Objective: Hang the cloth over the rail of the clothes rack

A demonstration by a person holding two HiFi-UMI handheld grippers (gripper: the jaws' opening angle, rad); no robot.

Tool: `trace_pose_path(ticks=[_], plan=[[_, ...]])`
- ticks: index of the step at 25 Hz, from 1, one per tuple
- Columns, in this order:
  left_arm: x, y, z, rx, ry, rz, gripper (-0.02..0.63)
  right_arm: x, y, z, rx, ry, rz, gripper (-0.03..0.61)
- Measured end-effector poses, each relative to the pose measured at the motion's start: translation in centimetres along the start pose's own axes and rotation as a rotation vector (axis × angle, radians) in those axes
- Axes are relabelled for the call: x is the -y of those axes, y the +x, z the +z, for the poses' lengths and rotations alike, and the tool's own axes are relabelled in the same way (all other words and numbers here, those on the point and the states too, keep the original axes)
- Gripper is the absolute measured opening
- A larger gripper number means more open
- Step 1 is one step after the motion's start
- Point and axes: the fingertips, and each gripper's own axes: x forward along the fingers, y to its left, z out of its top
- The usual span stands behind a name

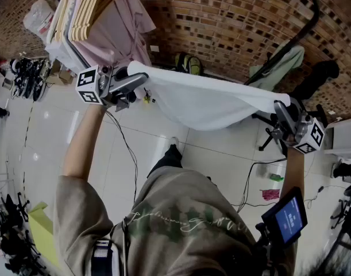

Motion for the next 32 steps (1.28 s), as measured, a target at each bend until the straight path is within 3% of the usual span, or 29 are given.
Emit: trace_pose_path(ticks=[6, 10, 12, 19, 24, 32], plan=[[-2.7, -1.4, 1.9, -0.033, -0.013, -0.004, 0.015, 1.8, 2.7, 0.9, 0.039, 0.0, -0.026, 0.017], [2.6, -0.9, 4.9, 0.016, 0.031, -0.024, 0.015, -3.7, 2.4, 3.8, 0.097, -0.038, -0.037, 0.017], [3.6, -0.4, 6.6, 0.038, 0.055, -0.034, 0.015, -4.4, 2.6, 5.3, 0.106, -0.048, -0.03, 0.017], [2.2, -1.1, 10.9, 0.017, 0.13, -0.007, 0.015, -3.1, 5.5, 8.7, 0.033, -0.101, 0.046, 0.017], [-0.6, 1.1, 12.3, -0.011, 0.151, 0.009, 0.015, 0.9, 5.3, 10.7, 0.024, -0.075, 0.075, 0.017], [0.9, 1.8, 15.0, -0.019, 0.196, 0.005, 0.015, 0.1, 5.8, 13.2, -0.004, -0.116, 0.093, 0.017]])
